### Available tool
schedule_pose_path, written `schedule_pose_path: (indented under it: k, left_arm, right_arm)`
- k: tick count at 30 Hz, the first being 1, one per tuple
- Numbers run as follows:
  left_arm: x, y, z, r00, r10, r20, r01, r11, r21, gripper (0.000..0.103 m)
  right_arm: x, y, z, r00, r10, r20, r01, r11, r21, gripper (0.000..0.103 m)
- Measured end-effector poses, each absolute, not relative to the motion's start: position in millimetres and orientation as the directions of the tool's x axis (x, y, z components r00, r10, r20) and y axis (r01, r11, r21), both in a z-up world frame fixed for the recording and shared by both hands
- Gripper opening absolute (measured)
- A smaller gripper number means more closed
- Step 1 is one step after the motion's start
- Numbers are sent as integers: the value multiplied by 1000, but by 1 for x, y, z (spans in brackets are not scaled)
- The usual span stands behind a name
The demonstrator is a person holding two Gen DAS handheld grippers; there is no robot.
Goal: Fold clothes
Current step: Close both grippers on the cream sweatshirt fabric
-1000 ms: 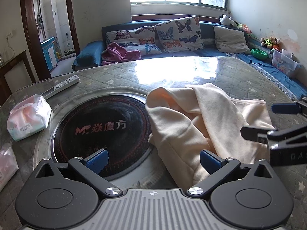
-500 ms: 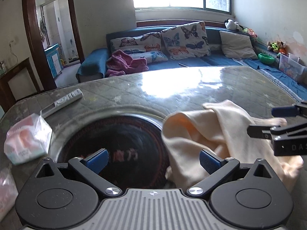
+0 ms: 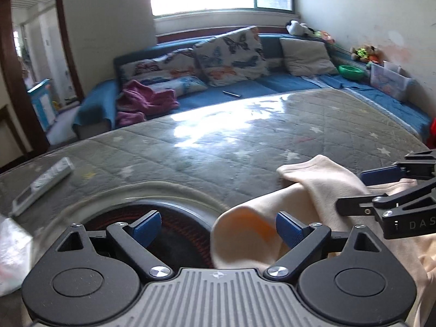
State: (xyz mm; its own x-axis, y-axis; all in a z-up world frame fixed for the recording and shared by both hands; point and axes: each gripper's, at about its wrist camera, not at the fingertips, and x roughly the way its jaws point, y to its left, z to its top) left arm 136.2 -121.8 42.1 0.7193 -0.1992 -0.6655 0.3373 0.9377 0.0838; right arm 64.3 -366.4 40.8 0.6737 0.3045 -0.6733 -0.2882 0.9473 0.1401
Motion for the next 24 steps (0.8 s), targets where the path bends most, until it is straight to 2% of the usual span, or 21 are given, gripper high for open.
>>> schedule_pose_path:
  k: [2, 3, 5, 6, 8, 9, 11, 13, 15, 19, 24]
  left_arm:
    - [140, -126, 38, 705, -222, -673, 366, 927, 78, 86]
    - [141, -129, 36, 696, -232, -680, 377, 924, 70, 81]
    - [143, -130, 33, 675, -263, -690, 395, 918, 37, 57]
    - [142, -129, 33, 671, -276, -688, 401, 916, 24, 49]
    - [141, -127, 34, 668, -301, -680, 411, 912, 1, 23]
    - [140, -127, 34, 667, -313, -676, 416, 909, -10, 16]
    - [137, -124, 36, 671, -328, -665, 417, 909, -28, 7]
    - [131, -118, 41, 687, -329, -648, 400, 915, -40, 6]
    - [124, -110, 47, 704, -327, -631, 381, 923, -52, 5]
    - [108, -93, 57, 728, -319, -606, 347, 935, -75, 5]
    - [88, -84, 66, 742, -323, -587, 329, 939, -101, 5]
  right_arm:
    - [68, -368, 40, 668, 321, -672, -292, 943, 160, 54]
    - [69, -369, 39, 665, 332, -669, -296, 940, 172, 47]
    - [70, -370, 39, 666, 341, -663, -300, 937, 181, 37]
    - [70, -370, 40, 671, 338, -660, -296, 938, 180, 30]
    - [68, -370, 42, 679, 333, -654, -289, 940, 179, 22]
    - [67, -371, 43, 681, 334, -652, -289, 940, 179, 15]
    - [64, -373, 46, 689, 329, -646, -281, 943, 180, 12]
    - [57, -374, 50, 706, 323, -630, -278, 945, 174, 9]
    - [50, -375, 56, 731, 303, -611, -267, 951, 153, 2]
    - [30, -385, 74, 772, 279, -571, -247, 960, 134, 1]
    - [13, -387, 81, 767, 282, -576, -267, 957, 113, 2]
